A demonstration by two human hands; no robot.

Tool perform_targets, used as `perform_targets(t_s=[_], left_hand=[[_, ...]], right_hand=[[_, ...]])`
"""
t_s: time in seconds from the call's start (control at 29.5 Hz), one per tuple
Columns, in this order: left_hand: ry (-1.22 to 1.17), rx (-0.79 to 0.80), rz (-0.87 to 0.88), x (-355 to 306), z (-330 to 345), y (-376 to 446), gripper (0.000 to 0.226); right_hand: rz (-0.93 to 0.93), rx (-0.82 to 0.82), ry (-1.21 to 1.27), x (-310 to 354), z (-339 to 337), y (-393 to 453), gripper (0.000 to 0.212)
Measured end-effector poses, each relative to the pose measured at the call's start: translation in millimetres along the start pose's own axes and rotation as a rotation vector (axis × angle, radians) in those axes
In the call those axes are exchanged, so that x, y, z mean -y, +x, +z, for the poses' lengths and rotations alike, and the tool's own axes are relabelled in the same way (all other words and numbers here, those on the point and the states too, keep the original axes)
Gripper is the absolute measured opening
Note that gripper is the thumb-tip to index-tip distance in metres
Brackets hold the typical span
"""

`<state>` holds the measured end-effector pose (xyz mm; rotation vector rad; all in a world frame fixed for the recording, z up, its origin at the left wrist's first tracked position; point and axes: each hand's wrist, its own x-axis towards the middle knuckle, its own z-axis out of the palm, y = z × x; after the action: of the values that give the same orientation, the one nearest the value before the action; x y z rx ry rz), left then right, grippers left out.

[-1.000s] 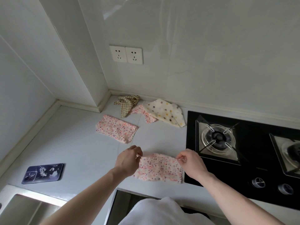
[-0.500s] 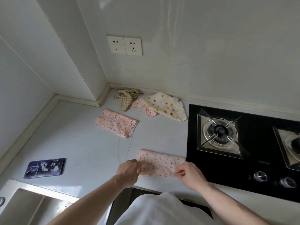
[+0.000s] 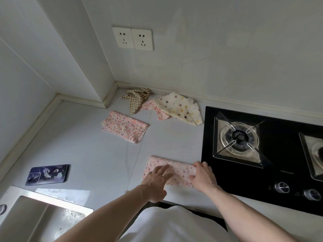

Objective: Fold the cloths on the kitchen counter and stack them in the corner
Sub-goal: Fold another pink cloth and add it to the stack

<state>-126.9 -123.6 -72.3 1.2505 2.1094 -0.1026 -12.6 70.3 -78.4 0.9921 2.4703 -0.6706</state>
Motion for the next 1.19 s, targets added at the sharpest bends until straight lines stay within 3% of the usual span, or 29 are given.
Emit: perform_targets(t_s=[0.1, 0.2, 0.48, 0.61, 0.78, 1.19], left_hand=[[-0.021, 0.050, -0.033, 2.7, 9.7, 0.3, 0.085], [-0.052, 0.037, -0.041, 4.6, 11.5, -2.4, 0.085], [-0.139, 0.043, -0.033, -12.3, 7.1, 5.0, 0.078], [-0.308, 0.005, -0.011, -16.9, 5.9, 10.0, 0.067], [-0.526, -0.211, -0.074, -2.0, 8.2, -6.5, 0.049], [-0.603, -0.391, -0.267, 47.8, 19.3, -53.3, 0.042]], right_hand=[[0.012, 0.038, -0.011, -0.7, -1.1, 2.1, 0.023], [0.035, 0.035, 0.210, -3.3, -8.5, 1.9, 0.007], [0.193, 0.033, 0.977, -3.9, -25.9, -7.6, 0.023], [0.181, -0.022, 0.936, 0.1, -29.1, -13.5, 0.029], [0.127, -0.028, 0.798, 20.3, -30.7, -16.4, 0.027], [-0.060, -0.028, 0.129, 76.7, -22.2, -19.3, 0.002]])
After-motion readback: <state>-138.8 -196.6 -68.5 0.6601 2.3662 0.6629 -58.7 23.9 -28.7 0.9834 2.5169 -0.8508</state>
